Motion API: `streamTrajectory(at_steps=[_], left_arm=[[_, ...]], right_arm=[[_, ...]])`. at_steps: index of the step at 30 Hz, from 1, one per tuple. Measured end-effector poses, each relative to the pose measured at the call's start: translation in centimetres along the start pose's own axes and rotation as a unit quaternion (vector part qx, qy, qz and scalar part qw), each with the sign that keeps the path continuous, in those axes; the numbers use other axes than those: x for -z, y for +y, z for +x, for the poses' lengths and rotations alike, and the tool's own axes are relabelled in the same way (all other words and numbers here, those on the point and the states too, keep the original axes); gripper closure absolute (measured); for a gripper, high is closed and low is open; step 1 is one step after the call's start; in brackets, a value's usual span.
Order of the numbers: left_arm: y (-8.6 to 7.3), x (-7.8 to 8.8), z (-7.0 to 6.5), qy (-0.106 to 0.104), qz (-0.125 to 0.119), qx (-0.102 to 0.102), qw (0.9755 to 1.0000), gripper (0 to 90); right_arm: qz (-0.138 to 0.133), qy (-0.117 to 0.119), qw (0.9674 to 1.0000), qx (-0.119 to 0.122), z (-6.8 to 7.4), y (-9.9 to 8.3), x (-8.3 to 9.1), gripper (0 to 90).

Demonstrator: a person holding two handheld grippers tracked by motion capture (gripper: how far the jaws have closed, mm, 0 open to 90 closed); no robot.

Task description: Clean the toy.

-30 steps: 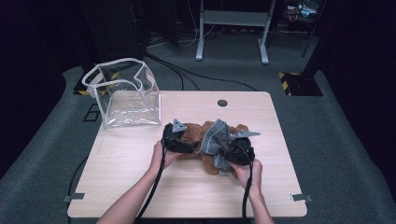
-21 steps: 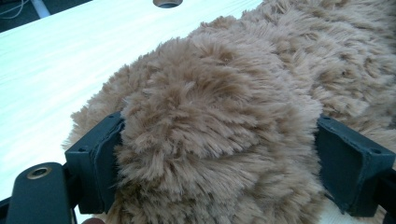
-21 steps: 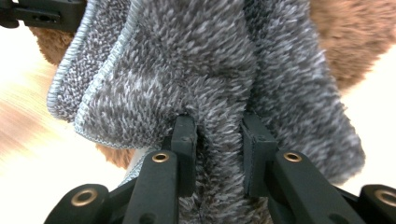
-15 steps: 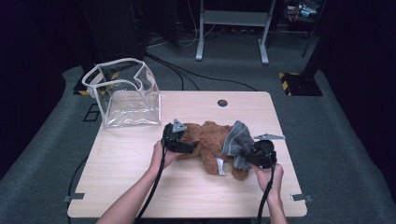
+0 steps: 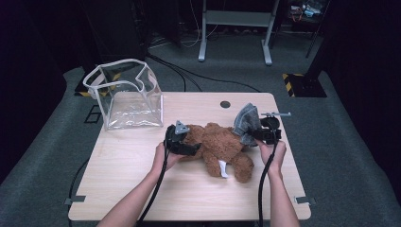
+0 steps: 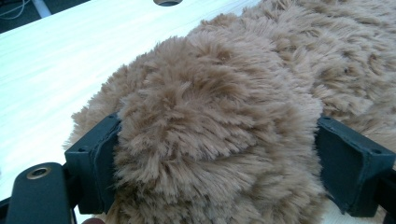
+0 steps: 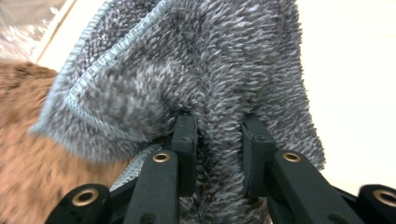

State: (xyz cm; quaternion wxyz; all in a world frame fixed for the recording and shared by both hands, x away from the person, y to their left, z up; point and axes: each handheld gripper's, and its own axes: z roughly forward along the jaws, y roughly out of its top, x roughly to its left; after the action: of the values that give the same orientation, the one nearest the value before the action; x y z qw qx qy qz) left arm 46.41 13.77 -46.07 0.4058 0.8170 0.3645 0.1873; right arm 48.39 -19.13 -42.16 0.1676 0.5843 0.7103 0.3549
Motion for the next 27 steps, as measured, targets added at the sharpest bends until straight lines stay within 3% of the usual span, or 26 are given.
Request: streamTrajectory(at_steps=[3,6,10,13,16,19,22,23,25,27], left_arm=[[0.0,0.0,0.0,0.0,0.0,0.0,1.0,13.2],[0.0,-0.1,0.1,-0.001,-0.002,0.001,1.0,13.1],[0.0,0.0,0.1,0.0,0.0,-0.001,1.0,13.1],[0.0,0.0,0.1,0.0,0.001,-0.002,1.0,13.1],[0.0,0.0,0.1,0.0,0.001,-0.002,1.0,13.2],[-0.1,0.0,0.1,0.0,-0.001,0.001,1.0,13.1],[-0.1,0.0,0.1,0.0,0.0,0.001,1.0,13.1],[-0.1,0.0,0.1,0.0,0.0,0.001,1.0,13.2],[-0.1,0.0,0.1,0.0,0.0,0.001,1.0,13.2],[-0.1,0.0,0.1,0.0,0.001,-0.001,1.0,13.1]], right_arm=[[0.026,0.007,0.9996,0.007,0.6,0.4,-1.8,71.5],[0.043,0.025,0.9987,0.0,0.7,0.1,-3.5,72.0],[0.058,0.021,0.998,-0.014,0.4,-0.9,-4.8,72.5],[0.053,0.01,0.9984,-0.016,0.2,-1.2,-4.7,72.6],[0.055,-0.02,0.9982,-0.015,-0.2,-1.3,-4.4,72.7],[0.064,-0.043,0.9963,-0.038,-1.3,-1.6,-4.1,72.6],[0.07,-0.064,0.9945,-0.044,-2.5,-2.0,-3.9,72.9],[0.07,-0.072,0.9943,-0.037,-2.8,-2.1,-3.9,72.9],[0.065,-0.067,0.9944,-0.05,-3.1,-2.2,-3.4,72.8],[0.04,-0.053,0.9965,-0.05,-3.2,-2.1,-2.5,72.8]])
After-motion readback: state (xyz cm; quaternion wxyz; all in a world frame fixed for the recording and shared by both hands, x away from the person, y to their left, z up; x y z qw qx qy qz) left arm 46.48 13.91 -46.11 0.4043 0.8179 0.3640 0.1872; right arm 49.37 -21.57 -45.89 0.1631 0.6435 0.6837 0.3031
